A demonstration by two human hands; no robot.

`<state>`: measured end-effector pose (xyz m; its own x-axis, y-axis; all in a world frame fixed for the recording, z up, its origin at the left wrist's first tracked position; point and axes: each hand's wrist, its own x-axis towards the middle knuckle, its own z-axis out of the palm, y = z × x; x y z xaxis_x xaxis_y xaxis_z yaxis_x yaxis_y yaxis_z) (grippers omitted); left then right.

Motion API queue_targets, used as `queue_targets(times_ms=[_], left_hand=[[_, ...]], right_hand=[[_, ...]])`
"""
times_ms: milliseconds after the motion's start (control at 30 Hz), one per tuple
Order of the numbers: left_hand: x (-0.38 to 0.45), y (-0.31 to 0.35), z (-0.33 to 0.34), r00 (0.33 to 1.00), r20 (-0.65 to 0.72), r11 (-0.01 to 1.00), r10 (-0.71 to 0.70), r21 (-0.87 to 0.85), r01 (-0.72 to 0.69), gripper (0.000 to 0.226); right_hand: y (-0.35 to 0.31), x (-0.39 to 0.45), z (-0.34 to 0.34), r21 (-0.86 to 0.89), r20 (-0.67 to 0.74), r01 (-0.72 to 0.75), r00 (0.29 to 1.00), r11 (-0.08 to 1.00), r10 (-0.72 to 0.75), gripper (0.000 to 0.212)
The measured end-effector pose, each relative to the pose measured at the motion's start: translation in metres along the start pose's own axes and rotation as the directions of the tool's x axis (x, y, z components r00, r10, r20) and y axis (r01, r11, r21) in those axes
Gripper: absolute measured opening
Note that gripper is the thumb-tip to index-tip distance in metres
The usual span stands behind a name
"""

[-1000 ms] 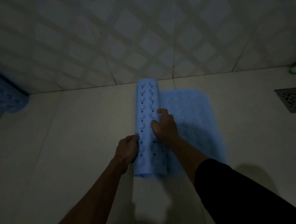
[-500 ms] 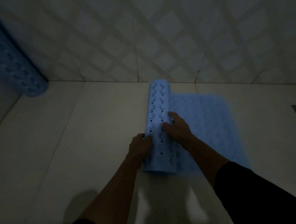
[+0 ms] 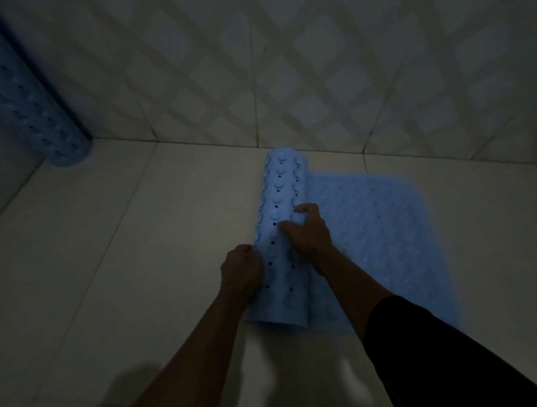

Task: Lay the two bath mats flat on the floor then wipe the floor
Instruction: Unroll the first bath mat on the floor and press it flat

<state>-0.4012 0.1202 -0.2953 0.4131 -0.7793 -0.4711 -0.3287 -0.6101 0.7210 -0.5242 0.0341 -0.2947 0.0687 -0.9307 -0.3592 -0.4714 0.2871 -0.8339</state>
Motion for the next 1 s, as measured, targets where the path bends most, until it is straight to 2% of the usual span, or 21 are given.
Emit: queue_targets(times_ms=[67, 100, 233, 300, 367, 433, 500, 600, 700, 933, 1000], left_hand=[[-0.003, 0.002, -0.004, 0.997, -0.069, 0.999, 0.045, -0.020, -0.047, 0.053], [-0.003, 0.003, -0.007, 0.994, -0.098, 0.998, 0.056, -0.024, -0.058, 0.052], [0.000, 0.001, -0.019, 0.990, -0.122, 0.997, 0.073, -0.017, -0.076, 0.058], [0.001, -0.005, -0.024, 0.991, -0.106, 0.996, 0.082, -0.017, -0.084, 0.061], [0.001, -0.011, -0.031, 0.987, -0.136, 0.996, 0.089, 0.036, -0.085, 0.064], [0.002, -0.014, -0.038, 0.976, -0.206, 0.998, 0.067, 0.035, -0.061, 0.055], [0.005, -0.019, -0.047, 0.967, -0.249, 0.998, 0.057, 0.022, -0.053, 0.047], [0.012, -0.030, -0.058, 0.974, -0.208, 0.996, 0.094, 0.023, -0.091, 0.051], [0.020, -0.045, -0.066, 0.978, -0.176, 0.992, 0.108, 0.087, -0.094, 0.055], [0.025, -0.061, -0.078, 0.930, -0.342, 0.984, 0.138, 0.152, -0.090, 0.046], [0.026, -0.066, -0.081, 0.907, -0.367, 0.976, 0.206, 0.143, -0.164, 0.045]], right_hand=[[-0.003, 0.004, 0.009, -0.021, -0.058, 0.032, 0.998, 0.999, -0.034, 0.037], [-0.005, 0.006, 0.014, -0.029, -0.060, 0.047, 0.997, 0.998, -0.048, 0.039], [-0.016, 0.006, 0.034, -0.153, 0.016, 0.060, 0.998, 0.986, -0.058, 0.076], [-0.021, 0.004, 0.046, -0.153, 0.054, 0.086, 0.995, 0.984, -0.079, 0.080], [-0.026, 0.004, 0.056, -0.125, 0.048, 0.118, 0.992, 0.985, -0.112, 0.073], [-0.031, 0.004, 0.062, -0.084, 0.034, 0.163, 0.986, 0.983, -0.161, 0.061], [-0.035, 0.006, 0.068, -0.042, 0.066, 0.160, 0.985, 0.986, -0.157, 0.060], [-0.035, 0.012, 0.079, -0.216, 0.189, 0.173, 0.973, 0.961, -0.132, 0.071], [-0.036, 0.012, 0.091, -0.341, 0.273, 0.215, 0.954, 0.915, -0.122, 0.065], [-0.046, 0.006, 0.119, -0.244, 0.385, 0.357, 0.889, 0.902, -0.248, 0.054], [-0.053, 0.005, 0.125, -0.221, 0.413, 0.376, 0.872, 0.900, -0.263, 0.054]])
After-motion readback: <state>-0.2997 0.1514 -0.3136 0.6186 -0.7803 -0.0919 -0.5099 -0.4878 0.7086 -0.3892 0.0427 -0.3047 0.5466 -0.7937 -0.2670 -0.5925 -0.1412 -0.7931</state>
